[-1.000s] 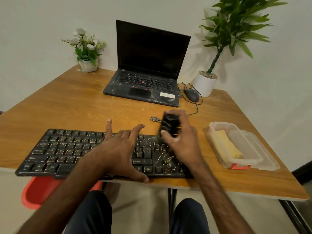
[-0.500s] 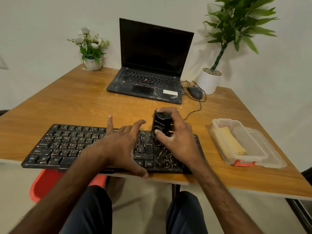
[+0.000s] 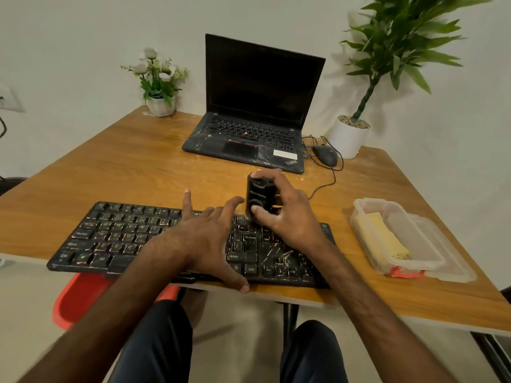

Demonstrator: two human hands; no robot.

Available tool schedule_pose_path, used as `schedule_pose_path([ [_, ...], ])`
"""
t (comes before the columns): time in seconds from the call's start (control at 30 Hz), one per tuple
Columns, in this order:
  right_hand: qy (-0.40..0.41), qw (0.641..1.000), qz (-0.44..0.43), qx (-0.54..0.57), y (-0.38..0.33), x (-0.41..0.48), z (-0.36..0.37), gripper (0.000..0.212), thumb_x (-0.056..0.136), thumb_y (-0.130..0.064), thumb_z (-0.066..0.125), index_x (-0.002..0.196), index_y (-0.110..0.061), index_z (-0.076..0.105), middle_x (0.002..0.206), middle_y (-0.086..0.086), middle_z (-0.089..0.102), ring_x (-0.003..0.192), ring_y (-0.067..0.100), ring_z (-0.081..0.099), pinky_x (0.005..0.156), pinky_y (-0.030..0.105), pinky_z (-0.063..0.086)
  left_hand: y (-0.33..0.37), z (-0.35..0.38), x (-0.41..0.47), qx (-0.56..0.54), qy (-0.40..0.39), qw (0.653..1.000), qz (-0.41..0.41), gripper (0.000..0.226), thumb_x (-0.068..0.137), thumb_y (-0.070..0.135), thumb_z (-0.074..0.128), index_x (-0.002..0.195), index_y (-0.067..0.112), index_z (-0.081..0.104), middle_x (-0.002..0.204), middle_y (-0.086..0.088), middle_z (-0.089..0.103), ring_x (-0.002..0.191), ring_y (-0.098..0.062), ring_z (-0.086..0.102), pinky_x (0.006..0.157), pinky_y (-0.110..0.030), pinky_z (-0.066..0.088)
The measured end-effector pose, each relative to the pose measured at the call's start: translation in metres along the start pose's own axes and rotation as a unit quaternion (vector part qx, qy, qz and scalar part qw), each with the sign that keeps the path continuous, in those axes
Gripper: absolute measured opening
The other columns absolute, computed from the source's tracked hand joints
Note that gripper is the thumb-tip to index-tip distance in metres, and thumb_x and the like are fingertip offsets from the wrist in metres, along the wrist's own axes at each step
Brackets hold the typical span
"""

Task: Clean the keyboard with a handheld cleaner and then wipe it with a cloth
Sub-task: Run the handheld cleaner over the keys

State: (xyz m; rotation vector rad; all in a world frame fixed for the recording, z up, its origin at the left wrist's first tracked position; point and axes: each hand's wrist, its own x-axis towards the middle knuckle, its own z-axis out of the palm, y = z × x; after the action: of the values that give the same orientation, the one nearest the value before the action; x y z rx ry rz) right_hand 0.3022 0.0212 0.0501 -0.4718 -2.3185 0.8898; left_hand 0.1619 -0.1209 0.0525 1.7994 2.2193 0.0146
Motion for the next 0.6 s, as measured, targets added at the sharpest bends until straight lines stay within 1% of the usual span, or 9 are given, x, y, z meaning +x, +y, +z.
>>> schedule_pose_path([
  [0.1,0.017,1.0,0.009,-0.002,0.005,0.002,-0.008,0.058,0.083,-0.012,0.075,0.129,-0.033,0.047,0.116,-0.002,0.06,0.101,0.011,0.064,0.071,0.022,0.06,0.001,0.0,0.0,-0.011,0.002,1.0,-0.001,0.151,0.051,0.087,0.072,0.15,0.031,-0.028,0.165,-0.006,0.023,0.154,-0.024,0.016,0.11,-0.068,-0.024],
  [0.2,-0.023,0.999,-0.027,0.014,-0.001,-0.008,-0.001,0.058,0.084,-0.012,0.075,0.13,-0.033,0.047,0.119,-0.006,0.058,0.102,0.008,0.064,0.075,0.022,0.059,0.001,0.001,0.001,-0.012,0.004,1.0,-0.002,0.151,0.052,0.086,0.072,0.149,0.03,-0.028,0.165,-0.006,0.023,0.154,-0.024,0.016,0.11,-0.068,-0.024],
  [0.27,-0.026,0.999,-0.033,-0.004,0.001,-0.01,-0.003,0.058,0.085,-0.012,0.074,0.13,-0.036,0.046,0.117,-0.009,0.057,0.1,0.006,0.064,0.076,0.022,0.059,0.0,0.0,0.001,-0.011,-0.001,1.0,0.0,0.15,0.053,0.086,0.072,0.15,0.029,-0.027,0.165,-0.006,0.023,0.154,-0.024,0.015,0.11,-0.068,-0.024],
  [0.33,0.0,1.0,-0.005,-0.016,0.008,-0.008,-0.015,0.059,0.085,-0.011,0.074,0.13,-0.038,0.045,0.116,-0.009,0.056,0.101,0.007,0.063,0.074,0.022,0.06,0.0,0.0,0.0,-0.007,-0.005,1.0,0.001,0.15,0.052,0.087,0.071,0.152,0.028,-0.025,0.166,-0.006,0.021,0.154,-0.024,0.014,0.11,-0.068,-0.025],
  [0.43,0.02,0.999,0.028,-0.009,0.015,-0.013,-0.029,0.06,0.084,-0.011,0.075,0.129,-0.036,0.047,0.12,-0.001,0.057,0.105,0.009,0.062,0.074,0.023,0.06,0.0,0.0,0.001,0.003,-0.013,1.0,-0.003,0.153,0.051,0.088,0.07,0.153,0.025,-0.026,0.167,-0.006,0.017,0.154,-0.025,0.011,0.109,-0.068,-0.025],
  [0.53,-0.001,1.0,0.0,0.01,0.002,-0.017,-0.014,0.058,0.084,-0.011,0.074,0.13,-0.034,0.048,0.119,-0.006,0.057,0.104,0.005,0.062,0.074,0.023,0.06,0.003,-0.001,0.006,0.004,-0.023,1.0,-0.008,0.155,0.051,0.087,0.072,0.152,0.025,-0.03,0.168,-0.006,0.013,0.155,-0.026,0.007,0.109,-0.069,-0.024],
  [0.6,-0.013,1.0,-0.026,0.004,-0.005,-0.017,-0.004,0.057,0.085,-0.01,0.073,0.13,-0.034,0.047,0.12,-0.01,0.056,0.103,0.003,0.062,0.076,0.022,0.059,0.005,-0.002,0.006,0.007,-0.028,1.0,-0.007,0.156,0.052,0.085,0.073,0.15,0.025,-0.032,0.168,-0.006,0.01,0.155,-0.026,0.004,0.11,-0.069,-0.023],
])
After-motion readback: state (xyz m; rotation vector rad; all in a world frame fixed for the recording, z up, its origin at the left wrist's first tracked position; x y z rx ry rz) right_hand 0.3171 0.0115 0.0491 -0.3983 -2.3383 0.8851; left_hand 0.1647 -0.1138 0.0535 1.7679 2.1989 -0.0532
